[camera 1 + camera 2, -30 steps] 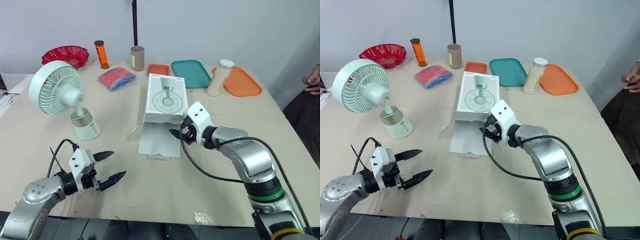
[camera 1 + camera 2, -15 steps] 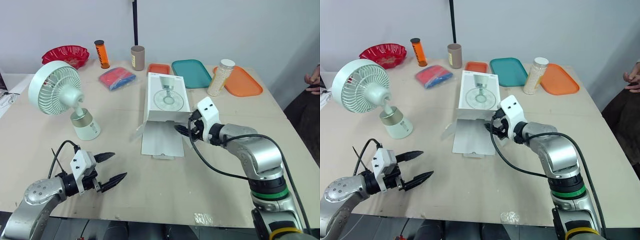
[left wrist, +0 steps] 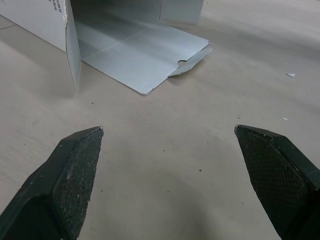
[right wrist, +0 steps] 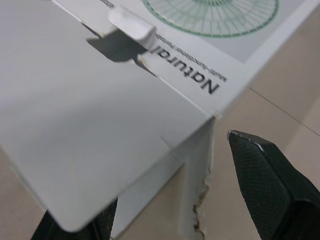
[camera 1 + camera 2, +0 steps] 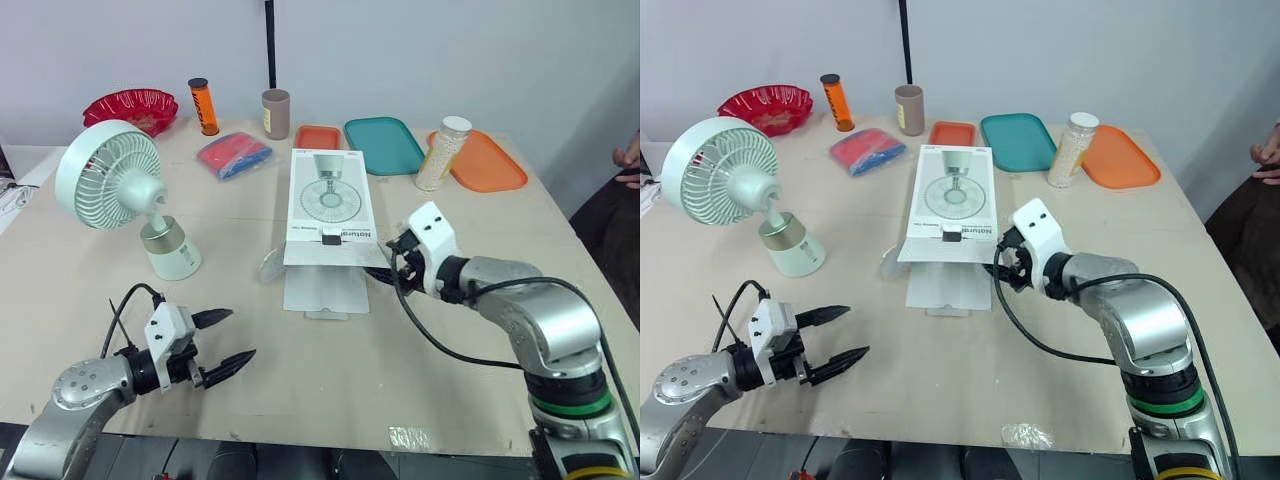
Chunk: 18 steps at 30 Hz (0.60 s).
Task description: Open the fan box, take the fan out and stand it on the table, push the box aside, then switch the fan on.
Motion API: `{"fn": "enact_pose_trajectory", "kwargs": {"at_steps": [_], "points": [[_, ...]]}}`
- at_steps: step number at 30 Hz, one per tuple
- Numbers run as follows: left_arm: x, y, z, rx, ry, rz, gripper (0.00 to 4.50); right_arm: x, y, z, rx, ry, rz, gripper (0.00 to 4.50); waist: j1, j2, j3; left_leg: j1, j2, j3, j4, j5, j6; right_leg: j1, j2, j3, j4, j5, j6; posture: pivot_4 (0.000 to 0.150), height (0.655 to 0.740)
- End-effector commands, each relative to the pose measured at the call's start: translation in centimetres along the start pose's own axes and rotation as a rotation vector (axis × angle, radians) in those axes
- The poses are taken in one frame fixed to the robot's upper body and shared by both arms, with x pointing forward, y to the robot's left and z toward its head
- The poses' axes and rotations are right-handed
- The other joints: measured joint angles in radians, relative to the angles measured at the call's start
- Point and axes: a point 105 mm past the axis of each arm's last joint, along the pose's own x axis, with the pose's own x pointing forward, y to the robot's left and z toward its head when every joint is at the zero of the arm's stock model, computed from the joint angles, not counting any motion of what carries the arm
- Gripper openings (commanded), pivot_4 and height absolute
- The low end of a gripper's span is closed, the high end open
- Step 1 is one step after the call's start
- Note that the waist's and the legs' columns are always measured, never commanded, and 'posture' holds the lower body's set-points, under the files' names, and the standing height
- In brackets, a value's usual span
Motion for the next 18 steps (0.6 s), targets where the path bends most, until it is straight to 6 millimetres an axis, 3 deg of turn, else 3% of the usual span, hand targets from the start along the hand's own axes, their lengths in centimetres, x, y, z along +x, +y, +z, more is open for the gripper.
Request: {"fn": "enact_pose_trajectory", "kwargs": {"at_steps": [1,18], "points": [[0.2,-0.1,0.7,0.03,-0.025,-0.004,4.5,0.5,-0.4,0.1,-0.024,-0.017,-0.033,3.35,-0.001,0.0,0.0,0.0,0.0,0.0,0.0,0.0,0.0,0.0,0.0,0.0,0.0,0.0,0.0,0.15,0.7389],[0.2,-0.4,0.5,0.042,-0.011,-0.002,4.5,4.1,-1.3,1.2,0.068,-0.054,-0.132,3.35,-0.001,0.001,0.0,-0.001,0.0,0.0,0.0,0.0,0.0,-0.001,0.0,0.0,0.0,0.0,0.0,0.15,0.7389]]}}
